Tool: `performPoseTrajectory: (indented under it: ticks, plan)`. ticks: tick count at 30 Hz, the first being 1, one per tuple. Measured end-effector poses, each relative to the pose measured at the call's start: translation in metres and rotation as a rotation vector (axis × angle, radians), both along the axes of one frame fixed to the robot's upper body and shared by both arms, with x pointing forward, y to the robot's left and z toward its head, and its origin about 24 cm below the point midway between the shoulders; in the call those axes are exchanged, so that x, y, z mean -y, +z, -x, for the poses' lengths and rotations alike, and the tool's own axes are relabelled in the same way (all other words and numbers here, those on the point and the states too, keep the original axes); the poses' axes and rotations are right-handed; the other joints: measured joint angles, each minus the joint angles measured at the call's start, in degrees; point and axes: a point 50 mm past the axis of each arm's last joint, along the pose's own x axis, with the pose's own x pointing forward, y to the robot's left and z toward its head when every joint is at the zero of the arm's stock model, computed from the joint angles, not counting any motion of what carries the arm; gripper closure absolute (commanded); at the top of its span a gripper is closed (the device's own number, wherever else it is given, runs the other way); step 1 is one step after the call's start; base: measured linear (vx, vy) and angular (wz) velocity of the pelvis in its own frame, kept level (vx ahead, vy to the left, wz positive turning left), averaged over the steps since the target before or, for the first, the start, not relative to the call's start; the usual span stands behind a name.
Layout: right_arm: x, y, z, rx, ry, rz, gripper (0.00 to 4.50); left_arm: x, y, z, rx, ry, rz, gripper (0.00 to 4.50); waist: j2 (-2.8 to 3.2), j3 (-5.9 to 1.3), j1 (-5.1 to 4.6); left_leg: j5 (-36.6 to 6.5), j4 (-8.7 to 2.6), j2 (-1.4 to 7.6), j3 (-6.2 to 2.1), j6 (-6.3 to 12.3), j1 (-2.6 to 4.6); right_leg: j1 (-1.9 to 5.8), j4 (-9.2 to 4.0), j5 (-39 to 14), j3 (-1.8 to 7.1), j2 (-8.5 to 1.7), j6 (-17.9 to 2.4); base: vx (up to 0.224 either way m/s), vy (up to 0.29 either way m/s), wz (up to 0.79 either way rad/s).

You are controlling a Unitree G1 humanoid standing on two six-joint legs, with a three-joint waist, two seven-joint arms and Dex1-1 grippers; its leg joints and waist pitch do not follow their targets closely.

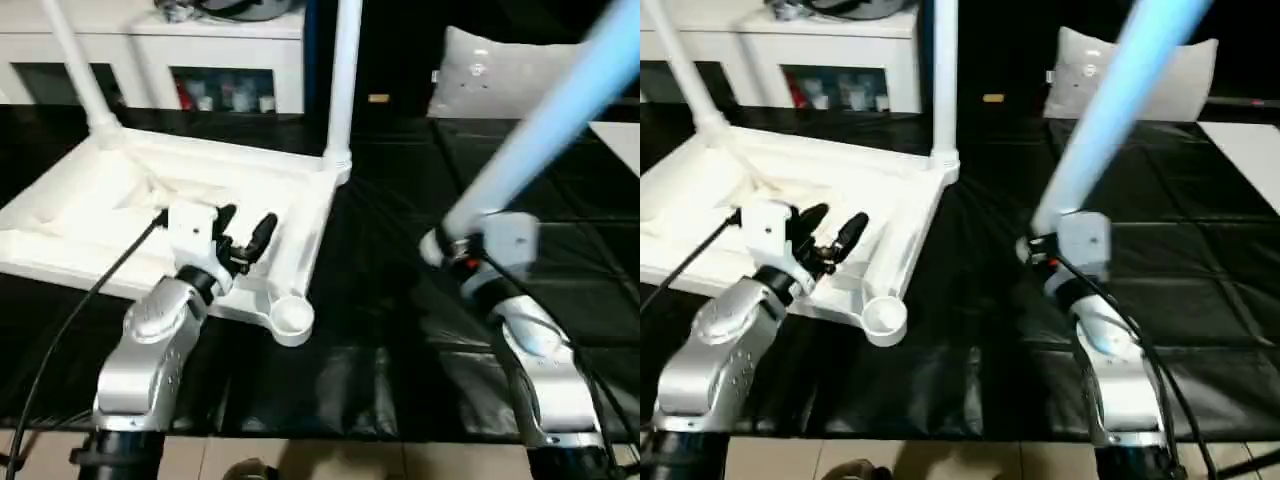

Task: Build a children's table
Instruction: Pick table leg

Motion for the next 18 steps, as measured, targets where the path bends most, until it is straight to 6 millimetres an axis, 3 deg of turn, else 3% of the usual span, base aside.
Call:
performPoseTrajectory:
  ticks: [9, 12, 14, 17, 18]
  plan:
    - [-0.010, -0.016, -0.001, -0.115, 0.026, -0.161, 2.63, -0.001, 0.000, 0.001, 0.027, 0.029, -0.007, 1.08, 0.02, 0.00, -0.16, 0.0, -0.07, 0.00, 0.00, 0.01, -0.01, -0.03, -0.02, 0.0, 0.01, 0.02, 0.0, 0.000, 0.000, 0.00]
    - [-0.006, -0.016, -0.002, -0.123, 0.025, -0.140, 2.63, -0.001, 0.001, 0.001, 0.032, 0.031, -0.008, 1.08, 0.01, -0.01, 0.32, 0.1, -0.01, -0.09, 0.06, 0.25, -0.05, 0.01, -0.03, 0.0, 0.07, -0.17, 0.0, 0.000, 0.000, 0.00]
    - [-0.002, -0.016, -0.002, -0.137, 0.031, -0.137, 2.63, -0.001, 0.001, 0.001, 0.038, 0.030, -0.008, 1.08, 0.09, -0.05, 0.76, 0.0, 0.62, -0.20, 0.08, 1.13, -0.57, 0.06, -0.02, 0.0, 0.12, -0.52, 0.3, -0.002, 0.032, 0.02]
    - [0.002, -0.016, -0.002, -0.138, 0.023, -0.151, 2.63, 0.001, 0.003, 0.000, 0.047, 0.029, -0.009, 1.08, 0.76, -0.32, 1.64, -1.2, 2.99, -0.35, -0.50, 2.59, -1.84, 0.10, -0.06, 0.1, 0.20, -0.90, 1.2, -0.008, 0.101, 0.03]
    - [0.001, -0.016, -0.002, -0.137, 0.023, -0.160, 2.63, 0.000, 0.003, 0.000, 0.047, 0.031, -0.011, 1.08, 0.82, -0.37, 1.70, -1.4, 3.10, -0.68, -0.47, 2.89, -1.83, 0.13, -0.42, 0.4, 0.19, -1.15, 1.4, -0.010, 0.140, 0.05]
